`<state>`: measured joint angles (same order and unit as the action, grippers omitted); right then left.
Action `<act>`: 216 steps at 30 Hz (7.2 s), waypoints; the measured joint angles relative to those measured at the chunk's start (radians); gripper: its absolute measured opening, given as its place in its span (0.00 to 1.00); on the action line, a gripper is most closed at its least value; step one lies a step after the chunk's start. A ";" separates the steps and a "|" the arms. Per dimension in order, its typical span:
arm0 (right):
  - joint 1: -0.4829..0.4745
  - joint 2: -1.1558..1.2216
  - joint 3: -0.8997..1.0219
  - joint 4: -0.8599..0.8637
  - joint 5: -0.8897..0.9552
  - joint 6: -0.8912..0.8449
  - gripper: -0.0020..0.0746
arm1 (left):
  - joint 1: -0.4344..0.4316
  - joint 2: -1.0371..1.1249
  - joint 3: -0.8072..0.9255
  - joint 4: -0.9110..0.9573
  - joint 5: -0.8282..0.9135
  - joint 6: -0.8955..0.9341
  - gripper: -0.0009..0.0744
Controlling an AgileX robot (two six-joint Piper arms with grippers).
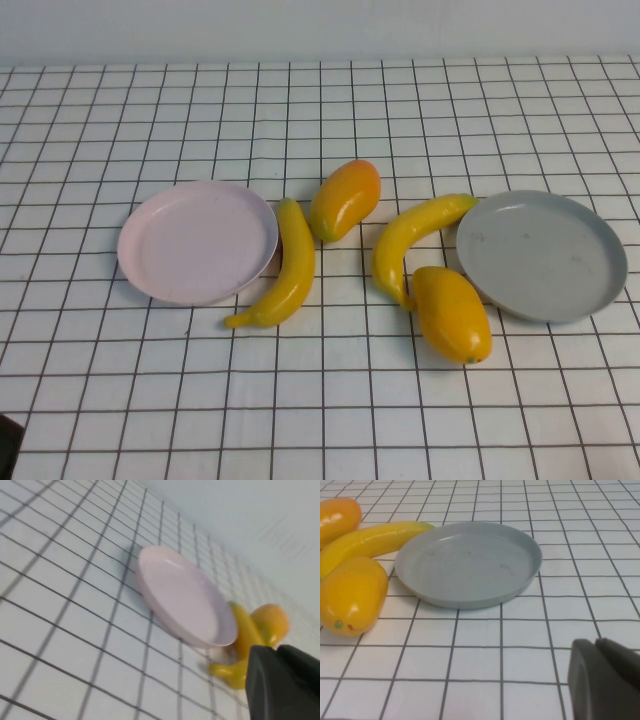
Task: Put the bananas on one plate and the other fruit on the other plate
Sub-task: Put one type of fruit in the left plate
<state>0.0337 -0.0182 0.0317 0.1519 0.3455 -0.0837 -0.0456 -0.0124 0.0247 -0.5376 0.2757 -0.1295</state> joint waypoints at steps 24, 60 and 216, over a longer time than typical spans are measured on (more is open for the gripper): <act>0.000 0.000 0.000 0.000 0.000 0.000 0.01 | 0.002 0.083 -0.263 0.012 0.185 0.273 0.01; 0.000 0.000 0.000 0.000 0.000 0.000 0.01 | -0.342 1.179 -0.908 0.599 0.566 0.157 0.88; 0.000 0.000 0.000 0.000 0.002 0.000 0.01 | -0.900 2.100 -1.813 0.563 0.575 -0.164 0.84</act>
<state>0.0337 -0.0182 0.0317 0.1519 0.3476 -0.0837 -0.9454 2.0881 -1.7884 0.0255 0.8510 -0.2938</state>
